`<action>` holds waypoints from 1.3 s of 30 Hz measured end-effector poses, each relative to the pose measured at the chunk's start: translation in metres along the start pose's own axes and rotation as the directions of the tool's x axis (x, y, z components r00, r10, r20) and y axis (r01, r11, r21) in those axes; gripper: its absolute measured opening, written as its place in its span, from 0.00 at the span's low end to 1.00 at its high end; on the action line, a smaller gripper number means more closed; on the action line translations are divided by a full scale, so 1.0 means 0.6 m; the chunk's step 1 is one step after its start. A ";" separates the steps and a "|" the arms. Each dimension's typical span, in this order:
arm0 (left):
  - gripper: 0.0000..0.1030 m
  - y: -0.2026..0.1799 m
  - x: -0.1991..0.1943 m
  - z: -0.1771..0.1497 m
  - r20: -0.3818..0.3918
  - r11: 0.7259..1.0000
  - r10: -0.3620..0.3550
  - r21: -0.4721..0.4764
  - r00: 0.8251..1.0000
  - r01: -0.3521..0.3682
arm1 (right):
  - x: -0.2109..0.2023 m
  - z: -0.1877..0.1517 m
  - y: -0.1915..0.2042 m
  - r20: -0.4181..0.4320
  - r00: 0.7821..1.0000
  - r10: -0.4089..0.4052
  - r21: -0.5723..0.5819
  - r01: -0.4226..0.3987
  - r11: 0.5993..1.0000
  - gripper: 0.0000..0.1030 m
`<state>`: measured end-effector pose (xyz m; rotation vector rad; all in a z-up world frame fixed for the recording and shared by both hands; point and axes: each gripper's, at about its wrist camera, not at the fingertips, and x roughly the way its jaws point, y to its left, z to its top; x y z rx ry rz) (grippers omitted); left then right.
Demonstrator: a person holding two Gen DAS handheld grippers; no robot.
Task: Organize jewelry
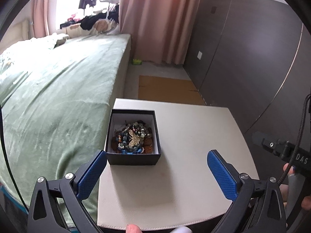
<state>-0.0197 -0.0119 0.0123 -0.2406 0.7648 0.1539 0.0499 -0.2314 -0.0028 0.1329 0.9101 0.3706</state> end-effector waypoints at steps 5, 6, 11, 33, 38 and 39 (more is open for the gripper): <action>1.00 -0.004 -0.017 0.002 0.039 1.000 -0.003 0.020 0.999 0.002 | -0.003 -0.002 -0.005 0.010 1.000 -0.010 -0.002 0.010 1.000 1.00; 1.00 -0.004 -0.020 0.003 0.042 1.000 -0.003 0.022 0.999 0.002 | -0.004 -0.002 -0.004 0.015 1.000 -0.008 -0.009 0.008 1.000 1.00; 1.00 0.000 -0.024 0.003 0.042 1.000 -0.005 0.014 0.999 0.005 | -0.009 -0.006 0.004 0.019 0.999 -0.031 -0.046 0.032 0.998 1.00; 1.00 0.006 -0.029 0.004 0.059 0.999 0.019 0.026 0.998 -0.020 | -0.017 -0.015 0.016 0.033 0.999 -0.036 -0.084 0.039 0.996 1.00; 1.00 0.003 -0.029 0.004 0.062 0.999 0.026 0.029 0.998 -0.028 | -0.019 -0.015 0.014 0.029 0.999 -0.040 -0.083 0.042 0.996 1.00; 1.00 0.003 -0.029 0.004 0.063 0.999 0.026 0.029 0.998 -0.028 | -0.020 -0.015 0.014 0.031 0.999 -0.041 -0.087 0.043 0.995 1.00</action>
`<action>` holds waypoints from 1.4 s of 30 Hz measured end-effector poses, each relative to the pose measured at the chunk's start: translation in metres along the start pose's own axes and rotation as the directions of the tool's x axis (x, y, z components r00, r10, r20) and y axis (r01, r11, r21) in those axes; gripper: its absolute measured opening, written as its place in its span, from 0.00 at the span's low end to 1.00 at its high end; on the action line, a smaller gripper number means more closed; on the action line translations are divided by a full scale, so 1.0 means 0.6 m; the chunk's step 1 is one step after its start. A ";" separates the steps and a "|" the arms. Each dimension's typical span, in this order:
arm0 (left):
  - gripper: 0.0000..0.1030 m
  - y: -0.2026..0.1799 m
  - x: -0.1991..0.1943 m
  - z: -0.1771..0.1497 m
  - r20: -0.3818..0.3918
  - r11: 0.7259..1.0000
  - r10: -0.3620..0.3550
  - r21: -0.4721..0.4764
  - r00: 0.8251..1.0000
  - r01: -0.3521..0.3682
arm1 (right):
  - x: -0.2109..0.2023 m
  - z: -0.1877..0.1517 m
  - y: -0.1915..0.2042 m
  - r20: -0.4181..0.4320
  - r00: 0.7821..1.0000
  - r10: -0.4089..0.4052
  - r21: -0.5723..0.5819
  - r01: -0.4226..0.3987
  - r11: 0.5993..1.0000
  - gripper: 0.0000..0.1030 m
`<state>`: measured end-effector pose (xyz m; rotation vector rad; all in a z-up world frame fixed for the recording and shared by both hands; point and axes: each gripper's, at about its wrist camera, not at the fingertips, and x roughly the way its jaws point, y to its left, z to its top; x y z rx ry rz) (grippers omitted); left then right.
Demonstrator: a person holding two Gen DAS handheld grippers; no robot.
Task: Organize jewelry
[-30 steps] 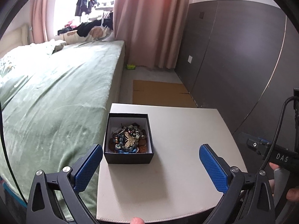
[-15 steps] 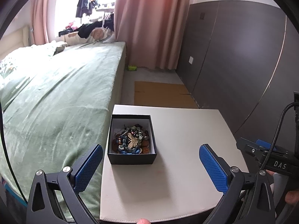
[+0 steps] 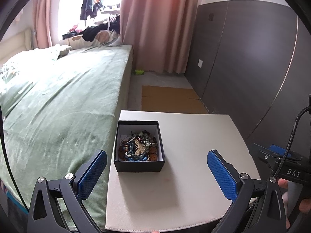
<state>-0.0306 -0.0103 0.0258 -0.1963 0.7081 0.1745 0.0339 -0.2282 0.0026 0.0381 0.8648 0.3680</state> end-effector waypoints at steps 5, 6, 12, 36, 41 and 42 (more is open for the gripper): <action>1.00 -0.001 -0.001 0.000 0.003 1.000 -0.001 -0.002 1.000 0.001 | -0.001 0.001 0.000 0.008 1.000 0.009 0.001 -0.009 1.000 1.00; 1.00 -0.001 -0.001 0.001 0.003 1.000 0.002 0.000 1.000 -0.002 | -0.002 0.000 0.000 0.011 1.000 0.009 0.000 -0.009 1.000 1.00; 1.00 0.000 -0.001 0.001 -0.005 1.000 -0.003 -0.009 1.000 0.003 | -0.002 -0.002 -0.003 0.018 1.000 -0.013 0.009 0.012 1.000 1.00; 1.00 0.002 0.002 -0.002 -0.019 1.000 -0.003 -0.021 1.000 0.002 | -0.004 -0.004 0.000 0.018 1.000 -0.025 0.010 0.025 1.000 1.00; 1.00 0.004 0.006 -0.002 -0.022 1.000 -0.005 -0.021 1.000 0.004 | -0.002 -0.002 0.001 0.015 1.000 -0.026 0.018 0.025 1.000 1.00; 1.00 0.005 0.007 -0.001 -0.023 1.000 -0.006 -0.025 1.000 0.006 | -0.002 -0.001 0.002 0.014 1.000 -0.025 0.020 0.025 0.999 1.00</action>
